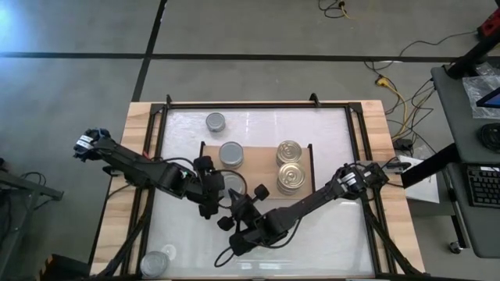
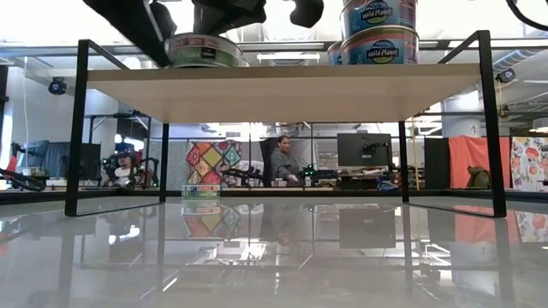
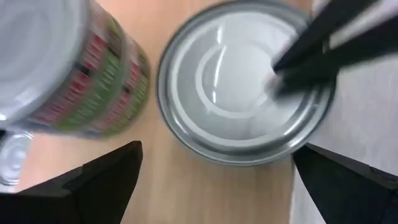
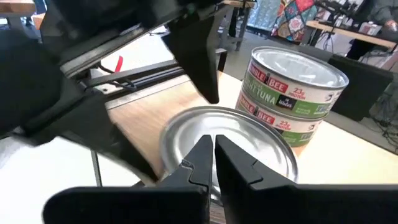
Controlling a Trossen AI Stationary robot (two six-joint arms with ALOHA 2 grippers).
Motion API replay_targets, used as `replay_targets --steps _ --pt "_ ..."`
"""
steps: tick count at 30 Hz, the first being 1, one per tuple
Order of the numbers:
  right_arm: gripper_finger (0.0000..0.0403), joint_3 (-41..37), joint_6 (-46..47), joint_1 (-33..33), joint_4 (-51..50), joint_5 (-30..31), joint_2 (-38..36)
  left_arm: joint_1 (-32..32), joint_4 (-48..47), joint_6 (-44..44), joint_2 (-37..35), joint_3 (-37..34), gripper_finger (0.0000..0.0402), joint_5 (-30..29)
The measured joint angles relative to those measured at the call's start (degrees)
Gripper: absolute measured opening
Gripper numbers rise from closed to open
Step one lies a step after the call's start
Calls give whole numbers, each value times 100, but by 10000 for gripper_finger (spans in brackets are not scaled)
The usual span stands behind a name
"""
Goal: Stack canned seafood by type on shelf
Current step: Put the green tuna can on the shelf
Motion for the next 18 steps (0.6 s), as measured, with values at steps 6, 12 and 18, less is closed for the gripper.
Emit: replay_targets --steps 6,12,18 --pt "12 119 -127 69 43 329 -15 7 -76 1 -4 249 400 -48" --pt "12 534 -656 220 73 505 -31 4 -265 -54 -7 404 400 -10" --pt "12 1283 -1626 570 -483 519 -74 4 -709 -532 -7 808 400 27"
